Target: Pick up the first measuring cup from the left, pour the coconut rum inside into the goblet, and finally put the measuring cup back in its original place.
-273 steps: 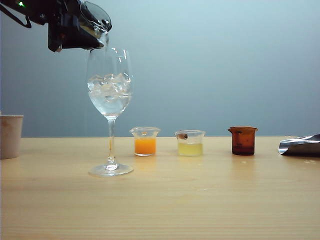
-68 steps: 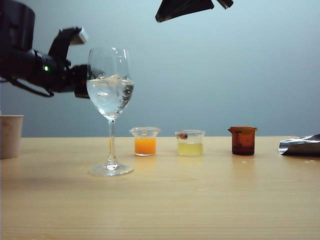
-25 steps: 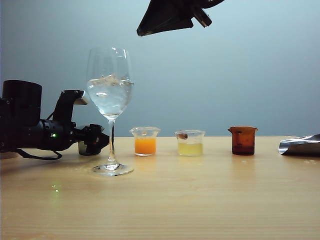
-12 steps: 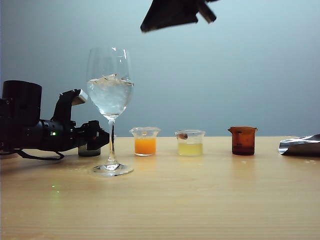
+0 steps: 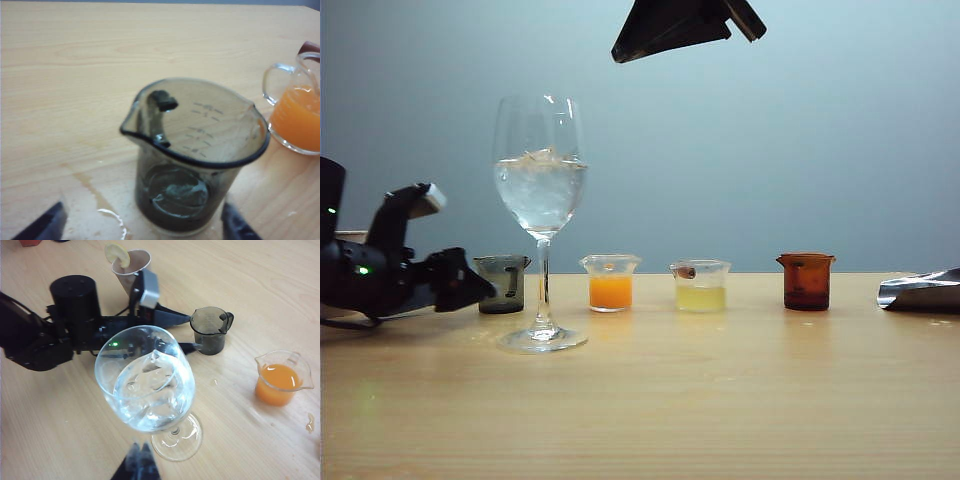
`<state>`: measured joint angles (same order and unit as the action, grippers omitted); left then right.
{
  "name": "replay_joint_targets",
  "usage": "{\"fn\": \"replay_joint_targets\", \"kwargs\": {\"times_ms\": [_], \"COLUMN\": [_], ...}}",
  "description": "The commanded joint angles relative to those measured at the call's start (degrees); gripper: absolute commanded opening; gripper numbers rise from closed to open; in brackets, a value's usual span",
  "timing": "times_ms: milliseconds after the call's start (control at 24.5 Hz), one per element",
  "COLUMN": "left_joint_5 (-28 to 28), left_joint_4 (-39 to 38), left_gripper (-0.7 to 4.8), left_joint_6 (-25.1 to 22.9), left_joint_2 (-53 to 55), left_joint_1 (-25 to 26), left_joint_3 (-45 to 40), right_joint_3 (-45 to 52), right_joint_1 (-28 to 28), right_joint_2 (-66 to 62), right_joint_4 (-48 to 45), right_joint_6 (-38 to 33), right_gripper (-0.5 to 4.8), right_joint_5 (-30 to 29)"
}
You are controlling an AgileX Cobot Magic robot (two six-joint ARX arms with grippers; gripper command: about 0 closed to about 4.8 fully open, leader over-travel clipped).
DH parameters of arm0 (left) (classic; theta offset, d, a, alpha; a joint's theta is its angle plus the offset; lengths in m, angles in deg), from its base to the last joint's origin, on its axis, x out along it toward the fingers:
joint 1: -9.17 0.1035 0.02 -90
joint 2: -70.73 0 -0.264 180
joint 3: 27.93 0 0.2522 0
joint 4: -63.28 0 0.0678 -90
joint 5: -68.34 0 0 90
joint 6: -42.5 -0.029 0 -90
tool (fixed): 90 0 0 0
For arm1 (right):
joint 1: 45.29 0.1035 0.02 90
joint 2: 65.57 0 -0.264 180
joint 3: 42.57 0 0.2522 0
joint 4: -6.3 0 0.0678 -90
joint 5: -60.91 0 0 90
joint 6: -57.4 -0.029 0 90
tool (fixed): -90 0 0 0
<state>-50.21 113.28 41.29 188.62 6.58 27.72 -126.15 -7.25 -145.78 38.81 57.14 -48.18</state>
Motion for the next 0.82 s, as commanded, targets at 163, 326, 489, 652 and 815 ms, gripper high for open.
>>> {"fn": "replay_joint_targets", "kwargs": {"times_ms": [163,326,489,652,815], "left_joint_5": [-8.2,-8.8,-8.0,1.4,9.9], "left_joint_4": [0.5,0.6,0.6,-3.1,-26.4], "left_gripper": [0.21,-0.06,-0.05,-0.05,-0.05], "left_joint_6": [1.4,1.7,3.3,14.7,10.5], "left_joint_2": [-6.4,-11.1,-21.9,-38.5,-60.1], "left_joint_1": [-0.4,-0.3,-0.3,-0.3,-1.7], "left_joint_3": [-3.0,-7.6,-14.8,-20.8,-21.6], "right_joint_3": [-0.3,-0.3,-0.3,4.2,15.2], "right_joint_1": [0.2,0.2,0.2,0.2,0.2], "right_joint_2": [1.2,3.4,6.1,11.8,21.1], "right_joint_4": [-0.3,2.2,3.9,2.8,-1.1], "right_joint_6": [-0.4,-0.1,-0.1,-1.3,-3.7], "right_gripper": [-0.05,-0.05,-0.05,-0.05,-0.05], "right_joint_5": [-0.2,-0.1,0.1,3.9,8.0]}}
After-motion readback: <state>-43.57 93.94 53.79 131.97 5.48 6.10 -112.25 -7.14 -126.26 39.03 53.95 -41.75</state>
